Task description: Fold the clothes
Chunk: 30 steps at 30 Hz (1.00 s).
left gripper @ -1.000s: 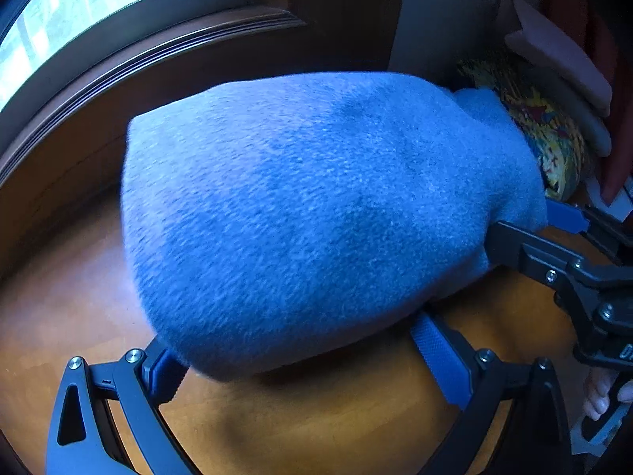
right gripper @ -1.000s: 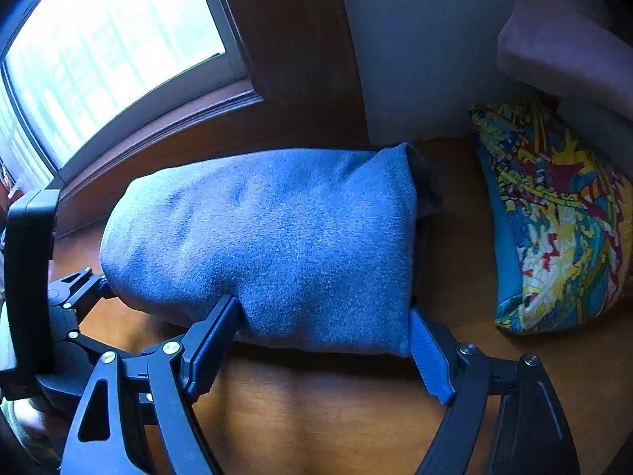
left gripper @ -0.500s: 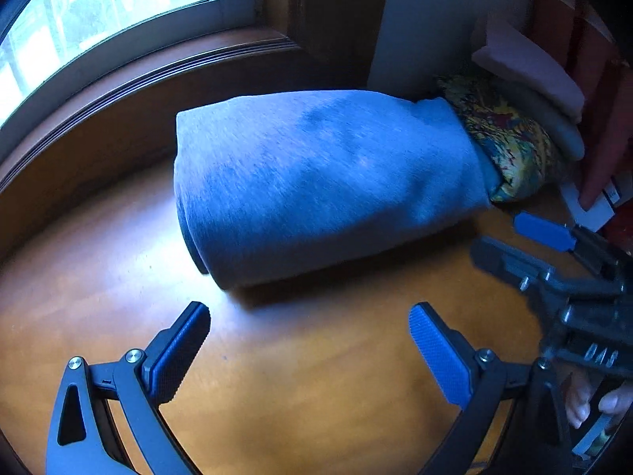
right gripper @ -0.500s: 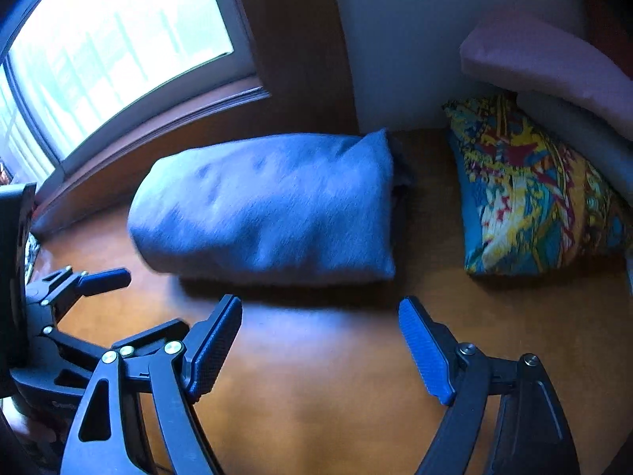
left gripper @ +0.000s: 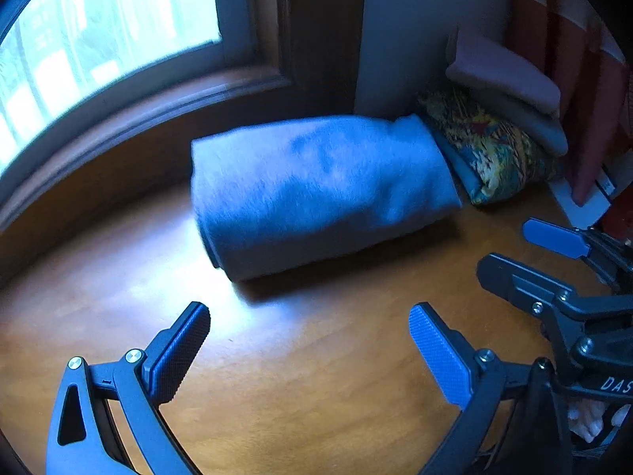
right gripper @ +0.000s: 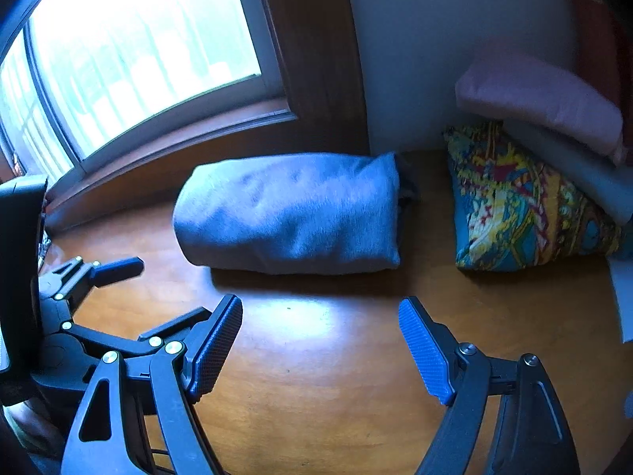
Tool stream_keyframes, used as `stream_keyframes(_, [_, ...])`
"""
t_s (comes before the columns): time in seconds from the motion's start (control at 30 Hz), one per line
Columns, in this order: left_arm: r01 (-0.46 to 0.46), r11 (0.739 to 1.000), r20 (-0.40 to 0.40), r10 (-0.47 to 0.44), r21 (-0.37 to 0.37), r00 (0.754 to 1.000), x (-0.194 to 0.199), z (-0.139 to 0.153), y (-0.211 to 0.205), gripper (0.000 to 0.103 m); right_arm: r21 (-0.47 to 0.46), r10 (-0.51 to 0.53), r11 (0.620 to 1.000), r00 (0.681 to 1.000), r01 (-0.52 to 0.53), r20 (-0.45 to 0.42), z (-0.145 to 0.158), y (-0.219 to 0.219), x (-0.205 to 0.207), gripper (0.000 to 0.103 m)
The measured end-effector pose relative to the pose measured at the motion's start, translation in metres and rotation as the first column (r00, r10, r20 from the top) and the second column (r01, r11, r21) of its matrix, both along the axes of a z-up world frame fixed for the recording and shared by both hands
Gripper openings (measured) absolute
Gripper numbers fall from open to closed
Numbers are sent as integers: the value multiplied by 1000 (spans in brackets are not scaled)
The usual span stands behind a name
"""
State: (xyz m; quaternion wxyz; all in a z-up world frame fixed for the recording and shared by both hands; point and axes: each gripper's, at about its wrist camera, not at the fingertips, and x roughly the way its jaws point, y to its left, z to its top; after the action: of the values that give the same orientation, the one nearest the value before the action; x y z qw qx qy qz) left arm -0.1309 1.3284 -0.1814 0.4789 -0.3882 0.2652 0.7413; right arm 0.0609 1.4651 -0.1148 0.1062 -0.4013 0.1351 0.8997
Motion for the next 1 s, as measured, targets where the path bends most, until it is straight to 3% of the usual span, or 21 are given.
stream_keyframes(0.1, [-19,1000,-20,20,24,1000,-5,10,-6,103,59,7,998,1000,-6,-7,6,-1,2,81])
stream_keyframes(0.27, [-67,997,105,64,23,992,-31,9,-7,103,130,17,991,1000,-16,-6,9,-5,-3,81])
stream_keyframes(0.33, [-133,989,74,128,66,989,-35,19,-21,103,137,19,990,1000,-18,-4,10,-7,-1,81])
stream_keyframes(0.43, [-215,954,-77,236,210,969,-33,55,-41,103,135,19,991,1000,-19,3,9,-7,3,81])
stream_keyframes(0.5, [-234,949,-145,267,211,953,-32,64,-42,103,125,19,992,1000,-20,7,6,-8,0,81])
stream_keyframes(0.57, [-235,965,-128,249,119,960,-36,52,-32,103,110,19,994,1000,-19,9,3,-9,-4,81])
stream_keyframes(0.63, [-216,976,-10,216,29,976,-41,29,-22,103,95,19,995,1000,-20,11,2,-9,-4,81])
stream_keyframes(0.77, [-195,981,164,195,-15,967,-42,6,-22,103,94,16,995,1000,-17,17,2,-11,-2,81])
stream_keyframes(0.83, [-210,976,97,215,-53,972,-39,6,-20,103,86,10,996,1000,-12,22,1,-11,-1,81])
stream_keyframes(1.0, [-181,981,65,186,-69,981,-24,7,-15,103,66,-12,998,999,9,42,-5,-10,-2,81])
